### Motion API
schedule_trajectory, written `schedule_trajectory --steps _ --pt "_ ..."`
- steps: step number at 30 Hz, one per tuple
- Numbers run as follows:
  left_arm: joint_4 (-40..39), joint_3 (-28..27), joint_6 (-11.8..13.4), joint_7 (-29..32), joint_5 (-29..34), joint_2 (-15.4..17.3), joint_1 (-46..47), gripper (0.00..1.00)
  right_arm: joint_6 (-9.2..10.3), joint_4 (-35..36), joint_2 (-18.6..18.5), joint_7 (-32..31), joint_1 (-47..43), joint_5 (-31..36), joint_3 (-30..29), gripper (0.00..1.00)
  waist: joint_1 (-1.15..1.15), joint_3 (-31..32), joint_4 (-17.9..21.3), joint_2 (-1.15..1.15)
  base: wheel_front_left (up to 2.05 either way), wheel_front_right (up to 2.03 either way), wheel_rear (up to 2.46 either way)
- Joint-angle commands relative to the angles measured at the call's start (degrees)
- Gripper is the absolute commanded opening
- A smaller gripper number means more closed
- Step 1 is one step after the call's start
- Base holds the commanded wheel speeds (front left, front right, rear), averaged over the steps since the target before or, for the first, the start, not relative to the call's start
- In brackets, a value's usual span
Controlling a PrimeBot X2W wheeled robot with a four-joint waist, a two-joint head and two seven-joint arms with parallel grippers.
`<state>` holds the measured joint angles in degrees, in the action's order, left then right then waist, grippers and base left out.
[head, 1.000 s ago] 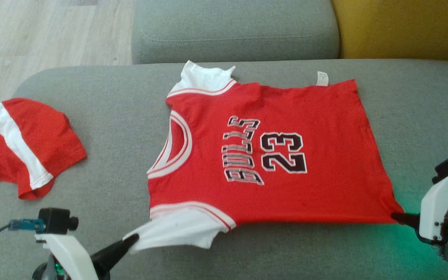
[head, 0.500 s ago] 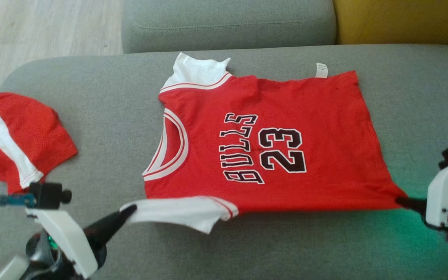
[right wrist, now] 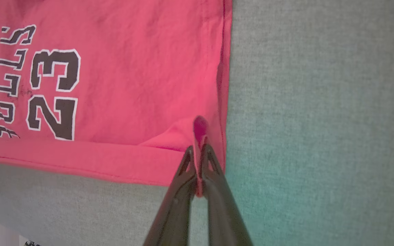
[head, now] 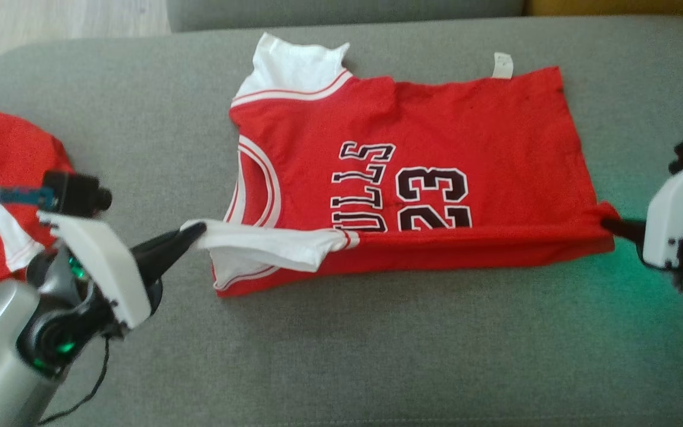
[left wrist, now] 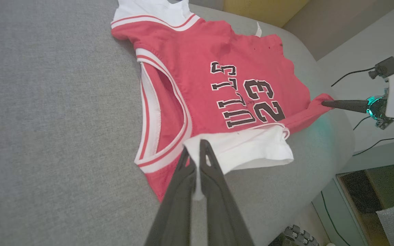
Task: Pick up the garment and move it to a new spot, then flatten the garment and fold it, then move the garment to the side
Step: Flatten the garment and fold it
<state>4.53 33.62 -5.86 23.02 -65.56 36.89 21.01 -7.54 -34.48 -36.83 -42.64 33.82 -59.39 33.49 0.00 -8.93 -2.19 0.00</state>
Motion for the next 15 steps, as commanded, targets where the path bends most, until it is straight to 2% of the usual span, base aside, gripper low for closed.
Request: schedule_trajectory --steps 1,14,15 --pt "-0.7 -2.6 0.0 0.2 0.6 1.6 4.0 0.0 0.05 0.8 -1.1 -0.1 1.9 0.6 -0.6 0.0 0.0 -1.0 0.1 0.0 0.0 0.0 0.0" --pt "9.4 0.1 -1.1 -0.8 3.9 -4.1 14.9 0.0 0.05 -2.5 3.2 4.1 7.6 4.6 -0.3 0.0 0.0 -5.4 0.7 0.0 0.0 0.0 0.0" --pt "11.1 0.0 -1.1 -2.6 4.9 -5.0 16.1 0.28 0.05 -2.9 3.5 6.9 8.2 5.8 -0.1 1.0 0.0 -5.7 0.8 0.0 0.0 0.0 0.0"
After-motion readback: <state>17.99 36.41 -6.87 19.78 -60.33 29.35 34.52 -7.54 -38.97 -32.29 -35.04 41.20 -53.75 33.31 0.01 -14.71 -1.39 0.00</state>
